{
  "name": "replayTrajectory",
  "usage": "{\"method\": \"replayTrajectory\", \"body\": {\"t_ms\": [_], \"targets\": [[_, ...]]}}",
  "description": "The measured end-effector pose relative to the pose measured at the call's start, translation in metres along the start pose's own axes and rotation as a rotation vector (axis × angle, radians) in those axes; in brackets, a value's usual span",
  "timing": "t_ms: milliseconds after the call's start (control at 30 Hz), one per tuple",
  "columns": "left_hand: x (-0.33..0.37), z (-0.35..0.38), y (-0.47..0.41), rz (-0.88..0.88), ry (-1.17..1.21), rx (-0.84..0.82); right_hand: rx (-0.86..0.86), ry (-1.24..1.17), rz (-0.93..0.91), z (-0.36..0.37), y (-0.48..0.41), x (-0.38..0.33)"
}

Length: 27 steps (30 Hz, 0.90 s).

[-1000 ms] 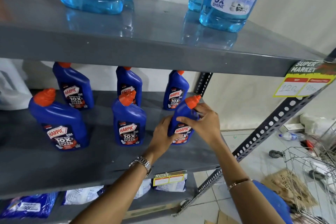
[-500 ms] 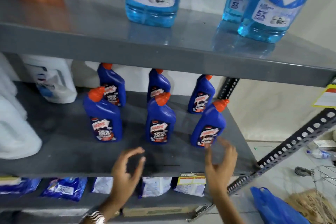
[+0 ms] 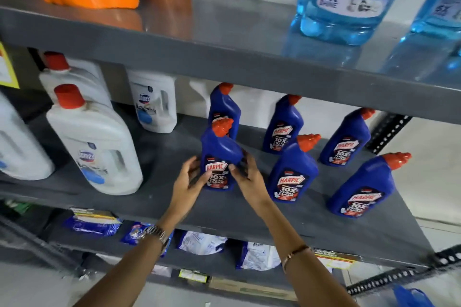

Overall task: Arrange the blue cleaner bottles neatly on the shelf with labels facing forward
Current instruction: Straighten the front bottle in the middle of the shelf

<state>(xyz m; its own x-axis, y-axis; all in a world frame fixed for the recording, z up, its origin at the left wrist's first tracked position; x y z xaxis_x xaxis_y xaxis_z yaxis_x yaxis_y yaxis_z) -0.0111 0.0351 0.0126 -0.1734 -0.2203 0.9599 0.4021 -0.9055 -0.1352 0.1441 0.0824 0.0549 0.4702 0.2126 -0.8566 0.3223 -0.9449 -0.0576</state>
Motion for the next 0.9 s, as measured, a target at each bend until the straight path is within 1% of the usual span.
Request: {"method": "replayTrajectory", "body": {"t_ms": [133,333,533,900], "targets": [[0.002,-0.006,-0.008,0.001,-0.046,-0.011,-0.008,-0.038,0.022,0.006,-0.004,0.002],[0.007,-0.019,0.009,0.041,-0.072,-0.114,0.020,-0.001,-0.018,0.010,0.022,0.002],[0.008,-0.027,0.028,0.046,-0.081,-0.139,0.010,0.009,-0.039,0.011,0.042,0.002],[0.009,-0.026,0.029,0.041,-0.081,-0.147,-0.013,-0.031,-0.040,0.012,0.042,0.003]]}}
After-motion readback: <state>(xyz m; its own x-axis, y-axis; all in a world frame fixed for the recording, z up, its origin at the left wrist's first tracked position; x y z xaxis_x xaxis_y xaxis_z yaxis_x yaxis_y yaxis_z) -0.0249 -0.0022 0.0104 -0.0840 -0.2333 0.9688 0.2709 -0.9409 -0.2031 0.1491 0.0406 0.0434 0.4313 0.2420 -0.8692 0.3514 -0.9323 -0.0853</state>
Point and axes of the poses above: each hand's wrist, its own y-axis away from the middle knuckle, its own z-axis out of the palm, x = y × z, the point moved 4 cm from there along -y, towards the middle knuckle, and after that the axes turned 13 degrees about y, right-handed, at the moved point
